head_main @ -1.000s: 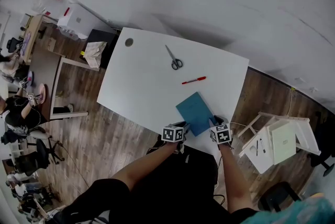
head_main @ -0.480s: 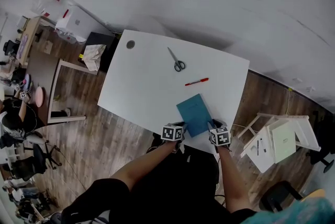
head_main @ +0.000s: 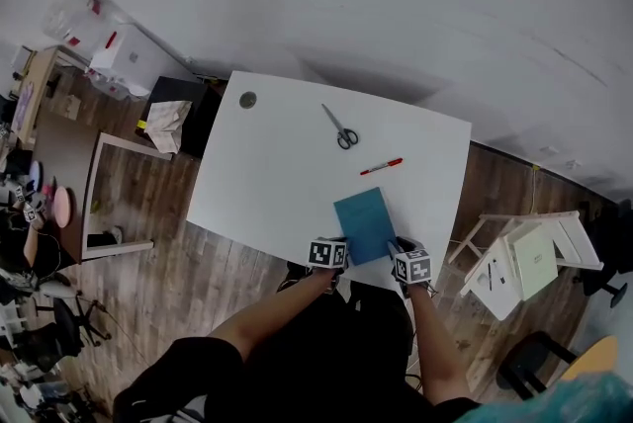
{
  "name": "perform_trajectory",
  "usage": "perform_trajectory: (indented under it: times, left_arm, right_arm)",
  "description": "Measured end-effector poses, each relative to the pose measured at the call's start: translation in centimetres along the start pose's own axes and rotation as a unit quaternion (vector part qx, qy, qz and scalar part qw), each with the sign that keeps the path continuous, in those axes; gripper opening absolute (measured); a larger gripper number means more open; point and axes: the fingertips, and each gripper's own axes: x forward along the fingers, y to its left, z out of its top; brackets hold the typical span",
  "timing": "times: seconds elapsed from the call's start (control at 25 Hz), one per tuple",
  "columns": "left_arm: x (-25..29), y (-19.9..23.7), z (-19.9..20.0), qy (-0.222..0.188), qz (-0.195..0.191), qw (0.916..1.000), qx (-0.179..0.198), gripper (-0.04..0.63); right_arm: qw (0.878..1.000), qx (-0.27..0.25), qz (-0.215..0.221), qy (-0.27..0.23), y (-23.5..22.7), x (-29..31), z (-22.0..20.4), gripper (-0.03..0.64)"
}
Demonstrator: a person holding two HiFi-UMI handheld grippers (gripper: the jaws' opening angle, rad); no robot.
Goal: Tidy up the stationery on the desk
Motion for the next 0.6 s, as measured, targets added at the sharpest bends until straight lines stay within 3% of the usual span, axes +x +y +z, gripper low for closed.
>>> perform_trajectory:
  times: [0.2, 0.32, 0.4, 0.6]
  left_arm:
    - [-1.8, 3.1, 1.0, 0.023, 0.001, 0.9991, 0.035, 0.04]
    - [-2.6, 4.8, 1.1, 0.024, -0.01, 0.9992, 0.029, 0.046]
    - [-3.0, 5.5, 1.3, 0.022, -0.018, 0.9992, 0.029, 0.084]
    - [-4.5, 8.1, 2.0, 0.007, -0.005, 0.9994, 0.034, 0.108]
  right_arm:
    - [1.0, 0.016, -0.007, 0.005, 3.2, 1.7, 0.1, 0.106]
    - [1.0, 0.018, -0.007, 0.009, 5.0, 2.8, 0.3, 0.106]
    - [1.0, 0.015, -0.012, 0.012, 6.0, 3.5, 0.3, 0.106]
    - [1.0, 0.016, -0.001, 0.018, 8.7, 4.9, 1.0, 0.106]
